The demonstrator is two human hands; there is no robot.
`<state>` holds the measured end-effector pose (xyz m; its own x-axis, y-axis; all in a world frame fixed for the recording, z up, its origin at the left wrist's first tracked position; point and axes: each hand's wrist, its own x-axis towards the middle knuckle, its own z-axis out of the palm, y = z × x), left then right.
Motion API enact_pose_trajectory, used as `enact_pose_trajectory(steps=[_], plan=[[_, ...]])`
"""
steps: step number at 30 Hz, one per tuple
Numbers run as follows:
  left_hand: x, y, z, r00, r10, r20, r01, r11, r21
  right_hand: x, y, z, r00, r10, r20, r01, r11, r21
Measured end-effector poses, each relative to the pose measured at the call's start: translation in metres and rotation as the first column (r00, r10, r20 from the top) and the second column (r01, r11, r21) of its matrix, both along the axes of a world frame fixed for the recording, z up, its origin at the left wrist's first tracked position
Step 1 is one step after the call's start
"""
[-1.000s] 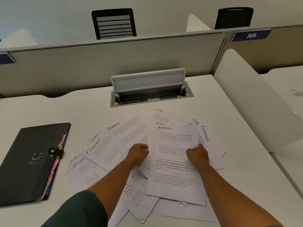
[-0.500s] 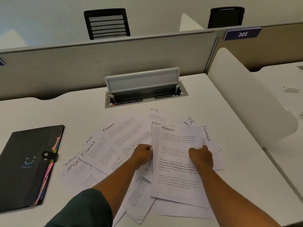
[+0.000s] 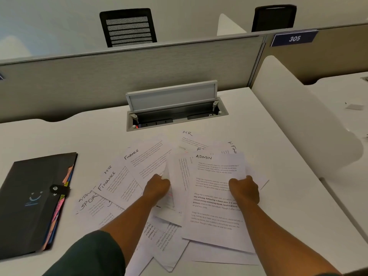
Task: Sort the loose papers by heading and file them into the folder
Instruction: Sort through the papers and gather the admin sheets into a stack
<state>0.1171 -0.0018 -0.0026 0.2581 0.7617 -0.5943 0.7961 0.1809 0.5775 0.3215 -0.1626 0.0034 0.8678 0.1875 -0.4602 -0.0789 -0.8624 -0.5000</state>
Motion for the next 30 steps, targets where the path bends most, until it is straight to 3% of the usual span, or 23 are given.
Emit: enact_pose_trajectory(steps=[4,11,17,21,23,26,28,30], plan=[[-0.009,0.006,-0.001,1.000,-0.009,-0.002,0.009,1.000,-0.029,-0.002,0.004,0.000,1.000,0.000,0.017,0.000,1.000,0.016],[-0.009,0.008,0.007,0.979,-0.205,0.001,0.203,0.973,-0.111,-0.008,0.017,0.006,0.998,0.056,-0.002,-0.055,0.994,0.099],[-0.006,0.005,0.006,0.832,-0.552,-0.056,0.533,0.823,-0.195,-0.013,0.023,0.008,0.997,0.076,0.000,-0.075,0.986,0.149],[0.003,0.005,0.008,0.796,-0.605,0.008,0.583,0.763,-0.278,-0.013,0.018,0.005,0.996,0.085,-0.006,-0.084,0.990,0.115],[0.010,0.011,0.010,0.829,-0.558,-0.012,0.545,0.813,-0.204,-0.011,0.012,0.002,0.996,0.086,-0.012,-0.084,0.992,0.090],[0.021,0.025,0.010,0.925,-0.377,-0.052,0.380,0.920,0.097,-0.007,0.004,-0.003,0.996,0.090,0.008,-0.091,0.995,0.047],[0.031,0.034,0.012,0.953,-0.297,-0.062,0.303,0.923,0.235,-0.006,0.002,-0.005,0.994,0.102,0.040,-0.104,0.994,0.030],[0.044,0.041,0.013,0.958,-0.283,-0.041,0.283,0.918,0.278,-0.005,0.001,-0.006,0.991,0.113,0.073,-0.115,0.993,0.019]])
